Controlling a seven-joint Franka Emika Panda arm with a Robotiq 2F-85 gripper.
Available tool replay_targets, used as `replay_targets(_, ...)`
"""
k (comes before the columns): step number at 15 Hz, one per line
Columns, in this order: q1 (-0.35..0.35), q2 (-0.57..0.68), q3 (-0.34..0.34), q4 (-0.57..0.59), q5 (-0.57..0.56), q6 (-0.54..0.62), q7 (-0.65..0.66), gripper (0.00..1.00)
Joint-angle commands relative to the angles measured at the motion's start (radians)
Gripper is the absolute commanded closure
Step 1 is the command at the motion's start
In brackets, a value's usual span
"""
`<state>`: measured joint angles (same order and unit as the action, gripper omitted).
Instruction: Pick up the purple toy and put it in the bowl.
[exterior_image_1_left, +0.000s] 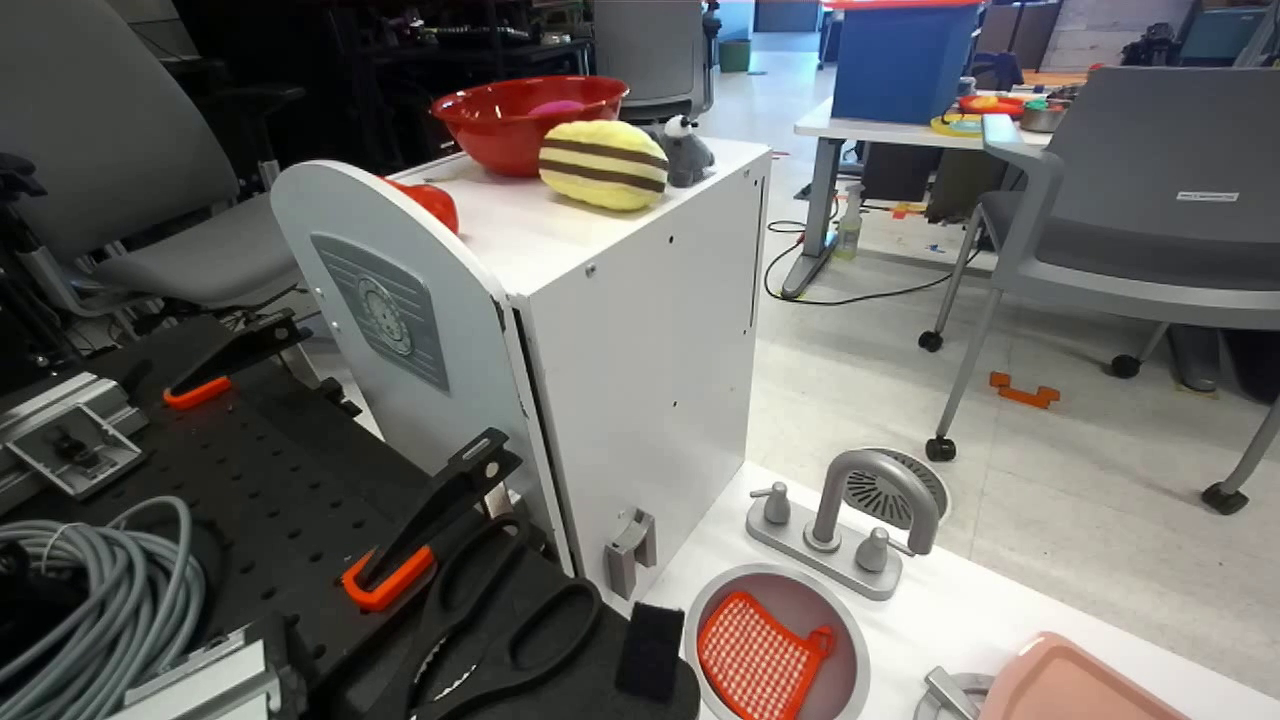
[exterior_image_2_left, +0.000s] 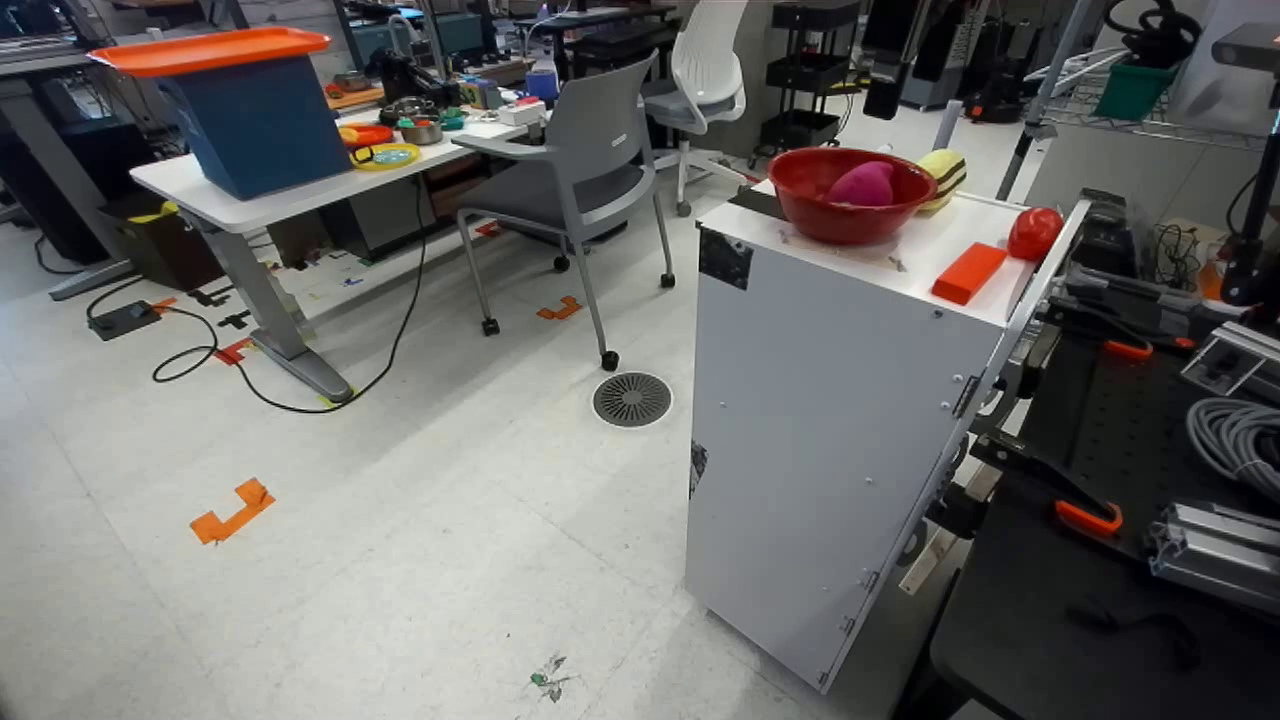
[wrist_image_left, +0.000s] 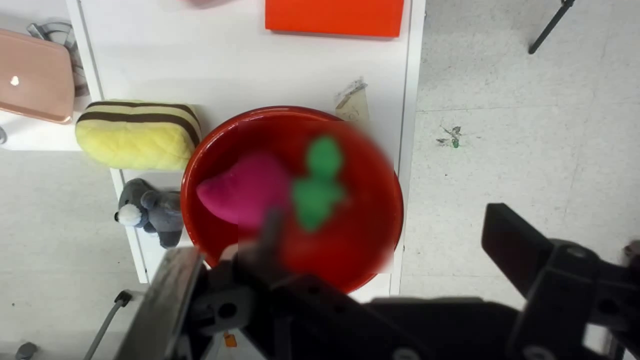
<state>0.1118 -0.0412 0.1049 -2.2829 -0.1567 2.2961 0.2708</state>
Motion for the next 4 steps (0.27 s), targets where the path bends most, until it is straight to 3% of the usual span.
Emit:
replay_targets(1,-0.004,0.000,0.004,0.002,0.001,-0.003,-0.002,0.00)
replay_targets(4,-0.004,0.000,0.004,0.002,0.001,-0.003,-0.002,0.00)
